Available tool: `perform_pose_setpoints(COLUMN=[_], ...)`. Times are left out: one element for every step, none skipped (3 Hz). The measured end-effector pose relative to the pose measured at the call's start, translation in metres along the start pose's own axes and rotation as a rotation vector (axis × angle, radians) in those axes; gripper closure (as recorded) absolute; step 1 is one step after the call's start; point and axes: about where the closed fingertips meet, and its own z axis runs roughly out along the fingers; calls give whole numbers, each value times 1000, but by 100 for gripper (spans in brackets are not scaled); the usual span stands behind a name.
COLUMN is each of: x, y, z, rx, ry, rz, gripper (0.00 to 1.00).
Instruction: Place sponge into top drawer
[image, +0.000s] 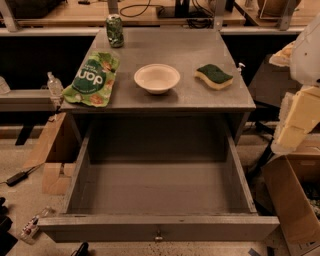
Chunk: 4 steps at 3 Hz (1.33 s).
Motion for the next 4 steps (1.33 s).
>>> perform_pose_setpoints(x=[0,1,16,25], y=[0,-14,-58,-109], z=[0,11,36,42], rx=[0,18,90,207], ry=[0,-44,-193,-336], rz=[0,7,76,143], gripper=[0,0,0,0])
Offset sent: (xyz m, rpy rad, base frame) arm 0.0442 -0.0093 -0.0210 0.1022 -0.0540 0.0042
